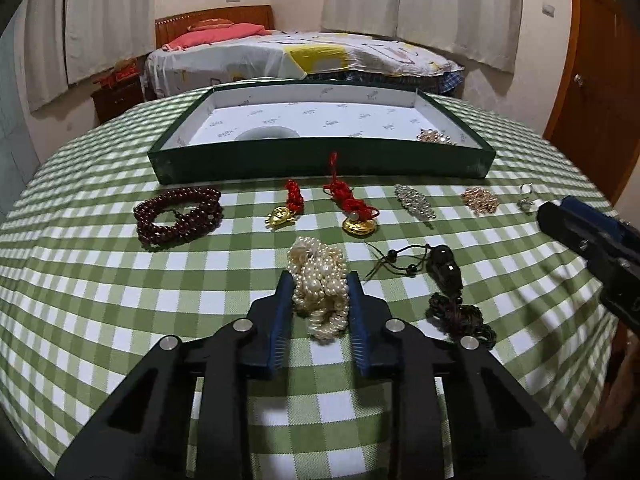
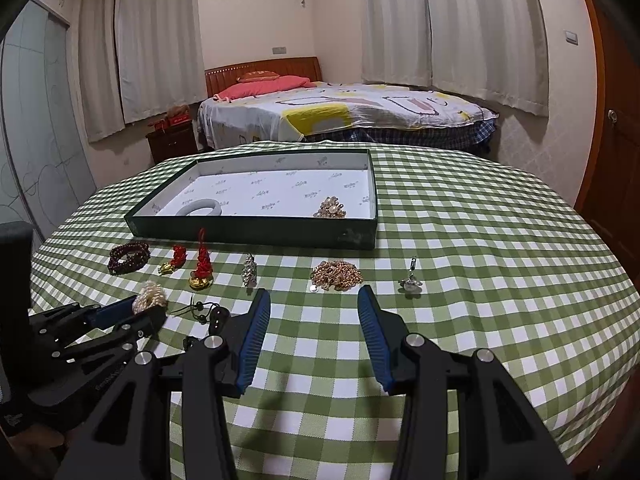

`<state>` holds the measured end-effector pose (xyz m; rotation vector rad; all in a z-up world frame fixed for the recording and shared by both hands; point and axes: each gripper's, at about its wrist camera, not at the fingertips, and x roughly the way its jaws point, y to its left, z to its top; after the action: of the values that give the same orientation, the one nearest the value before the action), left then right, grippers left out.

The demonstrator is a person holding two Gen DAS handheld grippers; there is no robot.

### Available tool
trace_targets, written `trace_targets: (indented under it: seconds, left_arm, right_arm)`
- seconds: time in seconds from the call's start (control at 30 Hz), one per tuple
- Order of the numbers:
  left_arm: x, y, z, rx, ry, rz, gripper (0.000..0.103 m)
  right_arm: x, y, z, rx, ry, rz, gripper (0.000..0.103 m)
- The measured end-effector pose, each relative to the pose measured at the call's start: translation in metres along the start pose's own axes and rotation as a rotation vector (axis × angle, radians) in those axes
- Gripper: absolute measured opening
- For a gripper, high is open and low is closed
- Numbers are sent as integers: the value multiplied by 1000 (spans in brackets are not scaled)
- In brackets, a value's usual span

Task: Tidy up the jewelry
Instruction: 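Lift the pearl strand with left gripper while right gripper grasps the black beaded tassel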

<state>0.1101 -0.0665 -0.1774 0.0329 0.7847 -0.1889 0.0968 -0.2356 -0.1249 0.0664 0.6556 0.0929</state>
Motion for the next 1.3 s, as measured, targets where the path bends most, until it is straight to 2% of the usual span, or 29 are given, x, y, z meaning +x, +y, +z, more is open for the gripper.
trace_targets:
  seconds: [0.23, 0.77, 1.23, 1.3]
  left_arm:
    - [-7, 2, 3, 7, -27, 7, 15]
    - [-40, 24, 15, -26, -139, 63, 15]
    - [-44, 56, 16, -105, -148, 106, 15]
    - [-43, 56, 15, -106, -145, 105, 15]
  right_arm:
    - [0, 5, 0, -10, 0, 6, 46]
    - [18, 40, 0, -52, 31, 88, 45]
    - [56, 61, -10, -86, 172, 90, 24]
    - [56, 62, -10, -93, 177, 95, 18]
